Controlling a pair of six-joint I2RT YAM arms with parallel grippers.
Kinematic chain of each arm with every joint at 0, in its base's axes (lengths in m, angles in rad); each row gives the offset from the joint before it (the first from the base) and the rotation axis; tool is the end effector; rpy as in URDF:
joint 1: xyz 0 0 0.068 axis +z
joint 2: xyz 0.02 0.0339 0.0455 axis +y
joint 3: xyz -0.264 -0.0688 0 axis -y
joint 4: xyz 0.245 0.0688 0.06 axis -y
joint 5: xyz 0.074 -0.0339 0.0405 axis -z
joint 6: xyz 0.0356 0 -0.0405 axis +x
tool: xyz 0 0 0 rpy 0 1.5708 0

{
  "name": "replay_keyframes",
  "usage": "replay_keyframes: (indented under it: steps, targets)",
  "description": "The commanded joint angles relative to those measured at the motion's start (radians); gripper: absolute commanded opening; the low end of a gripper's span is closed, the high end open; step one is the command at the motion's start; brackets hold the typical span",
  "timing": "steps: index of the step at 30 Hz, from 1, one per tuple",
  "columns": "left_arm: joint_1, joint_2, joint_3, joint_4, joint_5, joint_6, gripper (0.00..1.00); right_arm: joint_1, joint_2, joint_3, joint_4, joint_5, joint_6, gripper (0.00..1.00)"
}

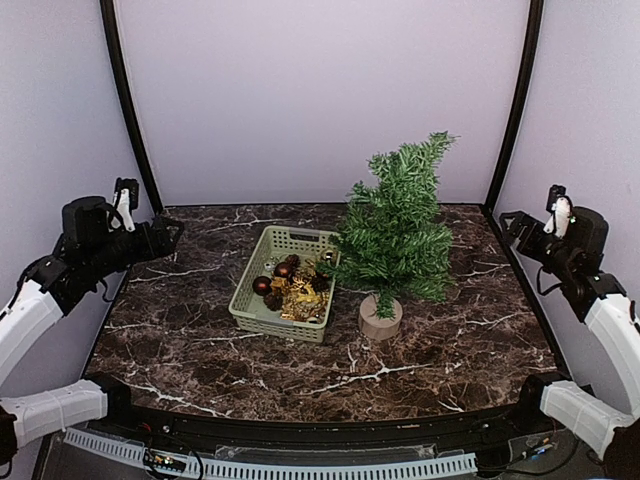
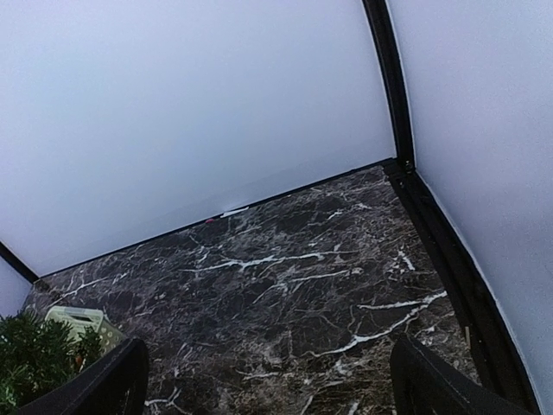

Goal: Decorate the small christmas tree
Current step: Pick up the light string from the bin.

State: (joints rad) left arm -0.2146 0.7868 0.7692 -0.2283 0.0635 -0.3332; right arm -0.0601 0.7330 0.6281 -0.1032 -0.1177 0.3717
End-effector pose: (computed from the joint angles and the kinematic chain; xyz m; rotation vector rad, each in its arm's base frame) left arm 0.1811 -0.0418 0.3295 -0.0635 1.8377 -0.4441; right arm 0.1807 -0.0067 0.3016 0.2995 1.7640 0.3289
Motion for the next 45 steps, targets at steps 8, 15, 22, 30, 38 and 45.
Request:
replay_keyframes:
  steps: [8, 15, 22, 30, 38, 45]
  targets:
    - [-0.411, 0.458, 0.119, 0.204, -0.014, -0.204, 0.68, -0.001, -0.039, -0.073, 0.054, -0.112, 0.029, 0.99]
    - [-0.434, 0.802, 0.272, 0.377, 0.051, -0.29, 0.63, 0.0, -0.054, -0.113, 0.092, -0.141, 0.056, 0.99]
    - [-0.433, 1.025, 0.44, 0.279, -0.089, -0.265, 0.61, 0.001, -0.072, -0.144, 0.1, -0.157, 0.065, 0.99]
    - [-0.432, 1.071, 0.457, 0.237, -0.234, -0.254, 0.59, 0.002, -0.061, -0.148, 0.094, -0.163, 0.037, 0.99]
    - [-0.434, 1.037, 0.421, 0.282, -0.223, -0.205, 0.65, 0.002, -0.047, -0.142, 0.093, -0.166, 0.037, 0.99]
    - [-0.434, 0.919, 0.389, 0.315, -0.104, -0.147, 0.74, 0.002, -0.05, -0.147, 0.099, -0.172, 0.045, 0.99]
